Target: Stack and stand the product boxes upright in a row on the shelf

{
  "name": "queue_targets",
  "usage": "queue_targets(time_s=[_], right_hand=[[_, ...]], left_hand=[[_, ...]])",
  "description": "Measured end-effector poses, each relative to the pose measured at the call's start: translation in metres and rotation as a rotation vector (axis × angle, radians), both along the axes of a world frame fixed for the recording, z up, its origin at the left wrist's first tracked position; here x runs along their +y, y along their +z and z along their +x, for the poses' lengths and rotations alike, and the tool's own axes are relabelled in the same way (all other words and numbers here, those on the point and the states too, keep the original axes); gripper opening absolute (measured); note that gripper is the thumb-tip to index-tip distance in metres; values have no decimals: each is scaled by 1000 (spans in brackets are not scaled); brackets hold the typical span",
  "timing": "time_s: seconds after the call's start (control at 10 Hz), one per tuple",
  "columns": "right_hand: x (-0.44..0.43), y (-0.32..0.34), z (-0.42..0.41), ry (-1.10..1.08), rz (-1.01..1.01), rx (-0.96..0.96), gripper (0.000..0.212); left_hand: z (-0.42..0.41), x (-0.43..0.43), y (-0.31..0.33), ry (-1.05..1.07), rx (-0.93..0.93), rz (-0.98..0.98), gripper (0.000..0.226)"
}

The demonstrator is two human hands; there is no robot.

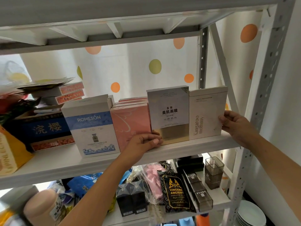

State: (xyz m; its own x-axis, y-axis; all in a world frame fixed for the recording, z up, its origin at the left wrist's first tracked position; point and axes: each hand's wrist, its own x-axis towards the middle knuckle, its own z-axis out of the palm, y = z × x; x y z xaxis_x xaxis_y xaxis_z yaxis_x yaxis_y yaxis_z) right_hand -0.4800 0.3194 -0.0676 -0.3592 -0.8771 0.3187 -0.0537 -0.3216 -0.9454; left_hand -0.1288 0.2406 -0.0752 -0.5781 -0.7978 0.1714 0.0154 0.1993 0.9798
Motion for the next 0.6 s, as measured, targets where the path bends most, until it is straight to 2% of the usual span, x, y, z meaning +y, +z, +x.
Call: queue_targets(time_s=[0.2,0.3,0.4,0.5,0.6], right_hand=[[2,0,3,7,-6,34,81],[5,2,9,-15,36,135,48],[13,4,12,-108,5,162,44],[22,-10,25,-541,-132,143,65],[28,-12,81,-478,-318,124,41]], left_hand=[[0,0,-1,-2,-3,-3,22],[2,1,-1,14,-33,-31,21],[5,7,5,47,-119,-97,21],[9,15,8,46,-136,-129,25],[7,25,11,78,60,-119,22]])
